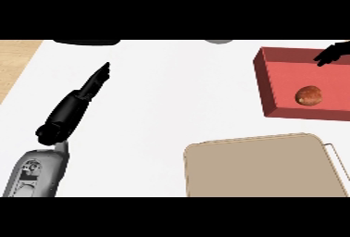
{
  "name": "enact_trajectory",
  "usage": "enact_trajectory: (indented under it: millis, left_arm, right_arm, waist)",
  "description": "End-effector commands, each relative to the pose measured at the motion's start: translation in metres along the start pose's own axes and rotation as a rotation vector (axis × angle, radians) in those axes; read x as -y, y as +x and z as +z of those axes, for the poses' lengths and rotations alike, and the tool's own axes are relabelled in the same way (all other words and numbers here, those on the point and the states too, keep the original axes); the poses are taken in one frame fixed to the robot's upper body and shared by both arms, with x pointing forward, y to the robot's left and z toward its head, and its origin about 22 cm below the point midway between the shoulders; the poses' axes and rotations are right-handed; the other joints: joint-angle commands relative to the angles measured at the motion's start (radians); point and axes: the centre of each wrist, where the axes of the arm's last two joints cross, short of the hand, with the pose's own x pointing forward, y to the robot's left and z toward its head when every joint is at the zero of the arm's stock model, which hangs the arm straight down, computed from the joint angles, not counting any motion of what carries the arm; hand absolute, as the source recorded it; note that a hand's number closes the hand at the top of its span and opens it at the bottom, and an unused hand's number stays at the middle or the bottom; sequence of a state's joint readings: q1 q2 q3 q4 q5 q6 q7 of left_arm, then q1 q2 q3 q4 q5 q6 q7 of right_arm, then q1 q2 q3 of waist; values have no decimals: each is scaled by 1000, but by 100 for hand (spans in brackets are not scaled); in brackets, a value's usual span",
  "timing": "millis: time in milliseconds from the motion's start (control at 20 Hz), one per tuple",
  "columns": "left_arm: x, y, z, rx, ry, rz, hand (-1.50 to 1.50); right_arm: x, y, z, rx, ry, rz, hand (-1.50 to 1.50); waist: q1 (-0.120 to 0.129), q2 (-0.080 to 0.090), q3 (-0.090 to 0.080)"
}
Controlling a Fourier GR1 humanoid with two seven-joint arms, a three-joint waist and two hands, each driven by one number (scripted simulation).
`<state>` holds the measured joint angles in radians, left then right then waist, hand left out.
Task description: Pick the sweet potato from the tray and place it in the cardboard box
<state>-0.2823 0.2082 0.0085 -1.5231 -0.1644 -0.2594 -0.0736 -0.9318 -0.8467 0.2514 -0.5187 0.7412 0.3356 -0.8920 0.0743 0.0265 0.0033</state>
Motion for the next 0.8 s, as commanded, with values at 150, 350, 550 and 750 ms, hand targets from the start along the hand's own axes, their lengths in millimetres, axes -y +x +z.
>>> enact_trajectory:
  millis: [150,350,550,750]
  left_arm:
    - [-2,3,1,11,-1,-1,0]
    - [4,-1,3,0,-7,20,0]
    - [-3,0,4,-5,2,4,0]
    - [5,9,1,23,-3,-1,0]
  right_arm:
    - [-27,-4,-24,335,-253,-524,-150]
    - [-28,-11,-23,293,-361,-833,-150]
    - [-27,-23,-2,215,-412,-1010,-150]
    - [-6,-31,25,177,-487,-1079,-150]
  waist:
    - [-14,-7,5]
    - [-3,-4,2]
    - [2,5,3]
    - [13,9,5]
